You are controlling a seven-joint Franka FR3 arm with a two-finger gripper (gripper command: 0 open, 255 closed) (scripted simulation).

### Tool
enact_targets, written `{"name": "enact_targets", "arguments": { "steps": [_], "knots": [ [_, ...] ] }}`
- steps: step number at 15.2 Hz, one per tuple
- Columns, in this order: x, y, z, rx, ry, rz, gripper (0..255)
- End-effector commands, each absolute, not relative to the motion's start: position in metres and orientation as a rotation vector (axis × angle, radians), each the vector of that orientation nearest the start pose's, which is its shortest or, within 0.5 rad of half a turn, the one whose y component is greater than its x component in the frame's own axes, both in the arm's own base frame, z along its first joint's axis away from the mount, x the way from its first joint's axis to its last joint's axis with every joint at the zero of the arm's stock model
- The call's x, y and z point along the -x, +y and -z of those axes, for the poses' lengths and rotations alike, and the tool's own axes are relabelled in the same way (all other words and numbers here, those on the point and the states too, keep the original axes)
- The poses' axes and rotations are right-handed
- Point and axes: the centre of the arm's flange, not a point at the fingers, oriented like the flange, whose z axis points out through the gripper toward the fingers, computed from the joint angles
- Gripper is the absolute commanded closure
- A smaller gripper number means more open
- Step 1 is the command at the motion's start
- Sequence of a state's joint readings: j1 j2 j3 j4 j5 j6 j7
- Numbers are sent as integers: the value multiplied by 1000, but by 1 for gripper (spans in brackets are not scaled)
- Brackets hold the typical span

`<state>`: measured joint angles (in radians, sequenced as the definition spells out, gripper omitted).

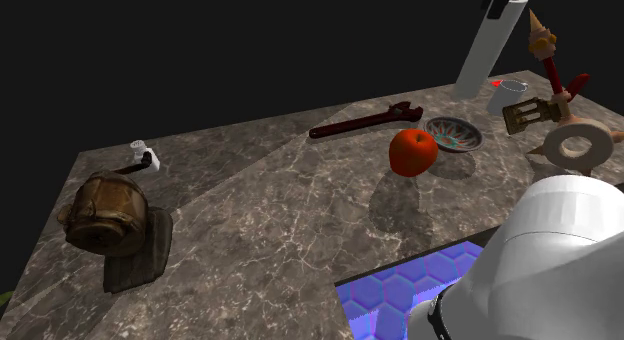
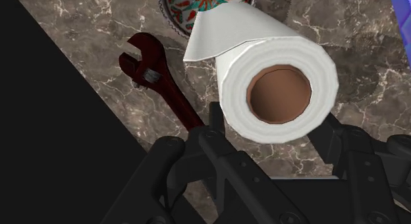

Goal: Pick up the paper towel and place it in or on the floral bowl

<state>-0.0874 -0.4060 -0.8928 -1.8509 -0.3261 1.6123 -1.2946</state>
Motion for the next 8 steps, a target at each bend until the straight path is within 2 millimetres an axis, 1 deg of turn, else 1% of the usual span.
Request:
{"name": "enact_targets", "arguments": {
  "steps": [1, 4, 5, 8],
  "knots": [
    [-168, -478, -617, 3120, -574, -3, 255],
    [-154, -515, -625, 3120, -574, -3, 255],
    [-153, -517, -626, 3120, -574, -3, 255],
    [-153, -517, -610, 3120, -574, -3, 255]
  ]
}}
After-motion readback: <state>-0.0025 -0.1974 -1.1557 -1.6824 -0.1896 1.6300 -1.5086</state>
